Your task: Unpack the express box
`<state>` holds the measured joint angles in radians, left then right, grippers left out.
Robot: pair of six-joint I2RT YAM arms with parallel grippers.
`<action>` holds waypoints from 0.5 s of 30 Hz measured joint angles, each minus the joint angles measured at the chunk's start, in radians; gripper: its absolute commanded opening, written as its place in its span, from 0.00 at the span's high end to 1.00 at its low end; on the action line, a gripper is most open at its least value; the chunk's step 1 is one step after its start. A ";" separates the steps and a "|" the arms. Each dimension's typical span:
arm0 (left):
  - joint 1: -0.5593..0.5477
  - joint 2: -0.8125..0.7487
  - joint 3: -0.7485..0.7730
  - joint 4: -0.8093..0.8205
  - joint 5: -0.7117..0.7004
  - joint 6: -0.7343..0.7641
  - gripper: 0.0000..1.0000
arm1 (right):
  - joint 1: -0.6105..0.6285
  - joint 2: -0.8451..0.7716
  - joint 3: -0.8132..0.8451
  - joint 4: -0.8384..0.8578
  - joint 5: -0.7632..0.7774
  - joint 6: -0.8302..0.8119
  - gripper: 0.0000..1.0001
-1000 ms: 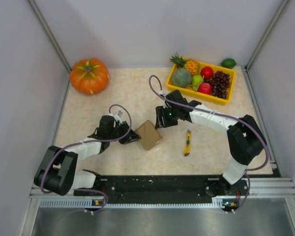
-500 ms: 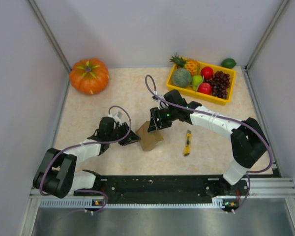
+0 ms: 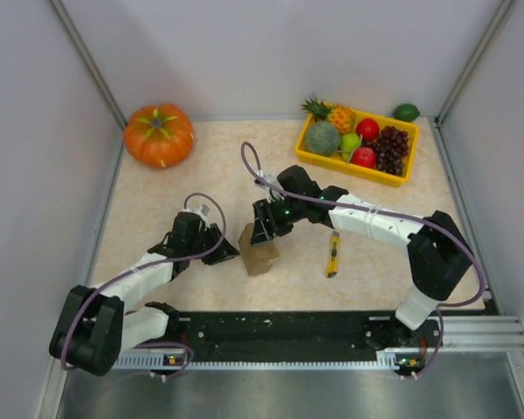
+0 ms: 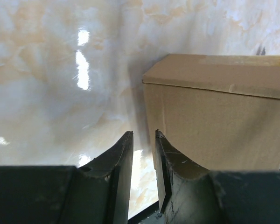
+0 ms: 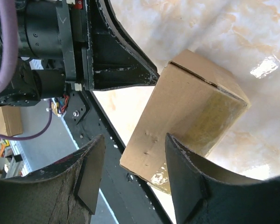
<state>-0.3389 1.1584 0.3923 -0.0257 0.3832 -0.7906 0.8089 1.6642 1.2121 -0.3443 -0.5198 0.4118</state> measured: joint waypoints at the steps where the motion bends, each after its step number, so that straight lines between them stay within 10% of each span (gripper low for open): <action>1: 0.000 -0.017 0.002 -0.023 -0.014 0.002 0.68 | 0.005 0.000 0.001 0.000 -0.002 0.000 0.46; 15: 0.000 -0.237 0.286 -0.372 -0.232 0.121 0.52 | 0.023 0.045 0.093 -0.026 0.011 0.020 0.46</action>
<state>-0.3386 0.9218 0.6781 -0.3977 0.1509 -0.6697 0.8314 1.7096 1.3048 -0.3698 -0.5083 0.4316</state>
